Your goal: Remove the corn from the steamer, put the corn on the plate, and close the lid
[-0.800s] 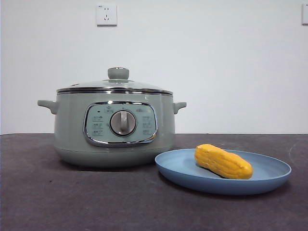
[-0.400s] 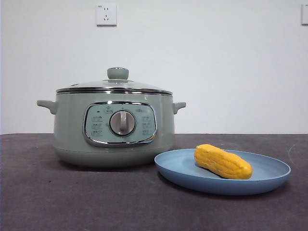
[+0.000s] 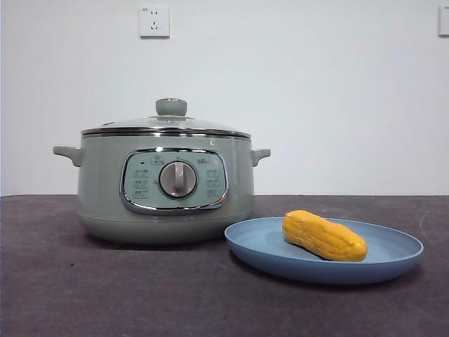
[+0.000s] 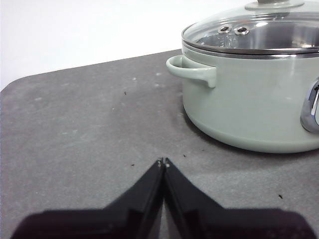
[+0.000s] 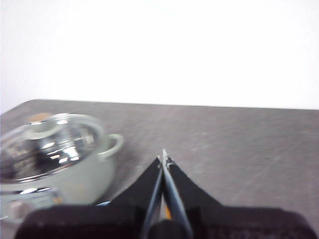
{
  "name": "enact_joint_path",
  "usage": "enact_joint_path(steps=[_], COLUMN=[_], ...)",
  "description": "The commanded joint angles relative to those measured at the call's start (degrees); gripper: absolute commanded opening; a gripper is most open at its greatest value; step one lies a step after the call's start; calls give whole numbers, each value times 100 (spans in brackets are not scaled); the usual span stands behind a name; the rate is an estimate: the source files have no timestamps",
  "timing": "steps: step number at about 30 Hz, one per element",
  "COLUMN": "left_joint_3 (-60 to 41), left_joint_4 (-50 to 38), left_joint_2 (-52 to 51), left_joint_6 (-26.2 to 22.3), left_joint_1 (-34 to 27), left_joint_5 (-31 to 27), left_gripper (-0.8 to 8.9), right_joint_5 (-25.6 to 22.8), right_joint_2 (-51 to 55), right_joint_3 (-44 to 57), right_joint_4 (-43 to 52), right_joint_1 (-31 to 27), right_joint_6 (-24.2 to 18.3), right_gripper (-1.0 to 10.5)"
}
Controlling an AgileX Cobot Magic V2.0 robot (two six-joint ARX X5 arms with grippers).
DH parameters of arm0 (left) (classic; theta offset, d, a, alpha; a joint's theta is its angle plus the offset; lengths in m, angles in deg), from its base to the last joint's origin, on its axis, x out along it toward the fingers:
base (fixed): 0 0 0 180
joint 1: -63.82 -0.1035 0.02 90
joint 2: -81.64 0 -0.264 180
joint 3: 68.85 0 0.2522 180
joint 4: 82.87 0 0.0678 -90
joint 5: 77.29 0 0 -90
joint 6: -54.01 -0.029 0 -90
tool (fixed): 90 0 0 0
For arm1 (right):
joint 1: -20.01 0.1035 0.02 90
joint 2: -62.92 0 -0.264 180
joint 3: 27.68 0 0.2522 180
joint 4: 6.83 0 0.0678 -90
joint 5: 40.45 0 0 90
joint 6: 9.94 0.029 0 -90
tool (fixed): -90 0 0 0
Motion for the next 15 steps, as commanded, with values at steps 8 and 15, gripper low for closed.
enact_joint_path(steps=[8, 15], left_joint_3=[-76, -76], left_joint_4=[-11, -11], left_joint_2=[-15, -15], left_joint_6=[44, 44], left_joint_1=[-17, -17], left_joint_5=[17, 17], left_gripper=[-4, -4], right_joint_5=[-57, -168], right_joint_2=[1117, 1602], right_joint_3=[2669, 3475], right_joint_4=[1884, 1888], right_joint_1=[-660, -675], right_joint_6=[-92, 33], right_gripper=[1, 1])
